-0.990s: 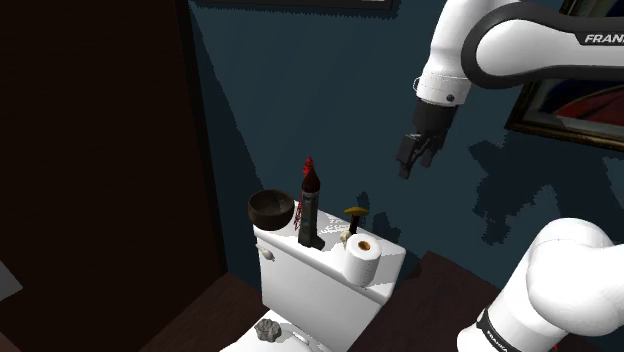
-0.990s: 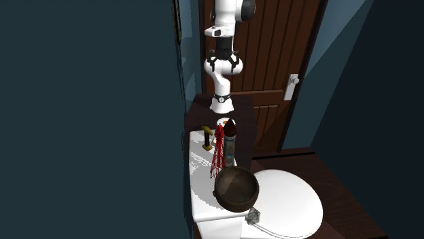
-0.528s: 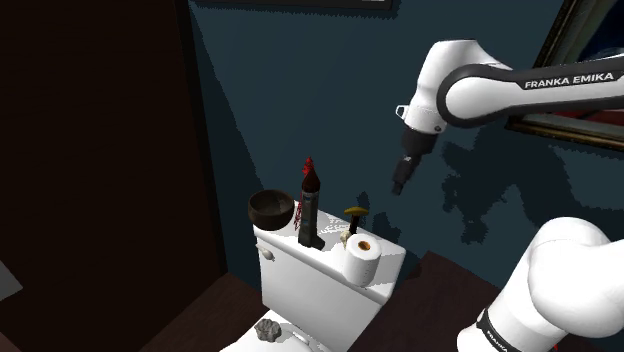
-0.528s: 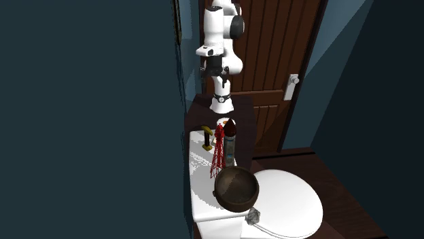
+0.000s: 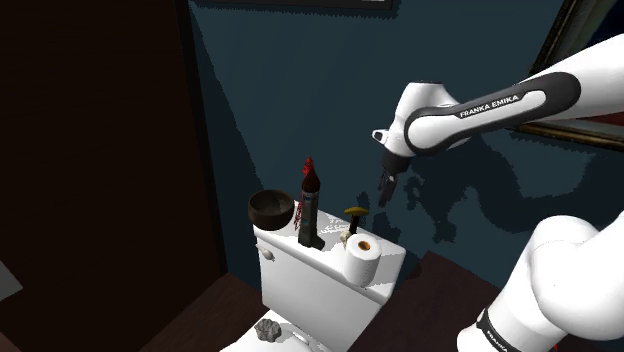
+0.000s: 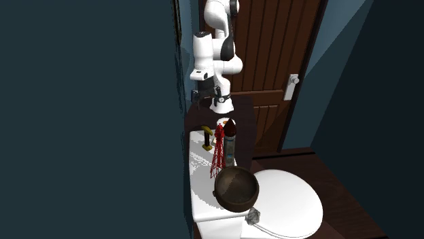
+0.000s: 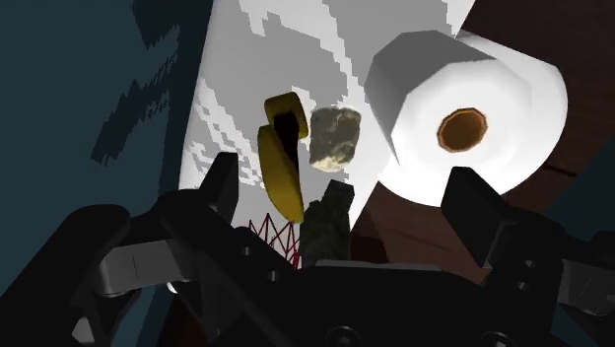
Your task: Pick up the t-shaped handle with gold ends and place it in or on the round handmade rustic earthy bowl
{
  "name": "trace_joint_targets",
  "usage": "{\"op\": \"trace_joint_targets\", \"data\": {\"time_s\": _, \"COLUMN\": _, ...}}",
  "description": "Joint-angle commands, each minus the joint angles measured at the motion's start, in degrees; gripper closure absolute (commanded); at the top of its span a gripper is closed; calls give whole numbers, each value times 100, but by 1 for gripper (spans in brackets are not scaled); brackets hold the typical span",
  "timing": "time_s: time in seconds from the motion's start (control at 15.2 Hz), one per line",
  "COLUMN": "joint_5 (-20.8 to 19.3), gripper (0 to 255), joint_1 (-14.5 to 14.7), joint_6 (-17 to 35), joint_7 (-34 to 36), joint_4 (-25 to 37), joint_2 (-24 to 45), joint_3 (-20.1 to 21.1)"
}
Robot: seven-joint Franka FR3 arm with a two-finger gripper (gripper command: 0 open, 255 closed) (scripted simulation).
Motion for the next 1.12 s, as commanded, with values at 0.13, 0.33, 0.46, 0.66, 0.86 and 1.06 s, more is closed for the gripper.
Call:
{"op": "trace_joint_targets", "data": {"time_s": 0.13, "joint_5": 309, "gripper": 0, "joint_1": 404, "joint_6": 861, "joint_7": -1337, "joint_4": 184, "joint_2": 984, "joint_3": -528}}
{"op": "trace_joint_targets", "data": {"time_s": 0.33, "joint_5": 744, "gripper": 0, "joint_1": 702, "joint_6": 1288, "joint_7": -2257, "joint_4": 390, "joint_2": 1637, "joint_3": -815}}
{"op": "trace_joint_targets", "data": {"time_s": 0.46, "joint_5": 860, "gripper": 0, "joint_1": 737, "joint_6": 1462, "joint_7": -2340, "joint_4": 357, "joint_2": 1792, "joint_3": -829}}
{"op": "trace_joint_targets", "data": {"time_s": 0.66, "joint_5": 1062, "gripper": 0, "joint_1": 806, "joint_6": 1719, "joint_7": -2484, "joint_4": 320, "joint_2": 2037, "joint_3": -856}}
{"op": "trace_joint_targets", "data": {"time_s": 0.86, "joint_5": 1273, "gripper": 0, "joint_1": 864, "joint_6": 1934, "joint_7": -2635, "joint_4": 301, "joint_2": 2259, "joint_3": -870}}
{"op": "trace_joint_targets", "data": {"time_s": 1.06, "joint_5": 1273, "gripper": 0, "joint_1": 864, "joint_6": 1934, "joint_7": -2635, "joint_4": 301, "joint_2": 2259, "joint_3": -870}}
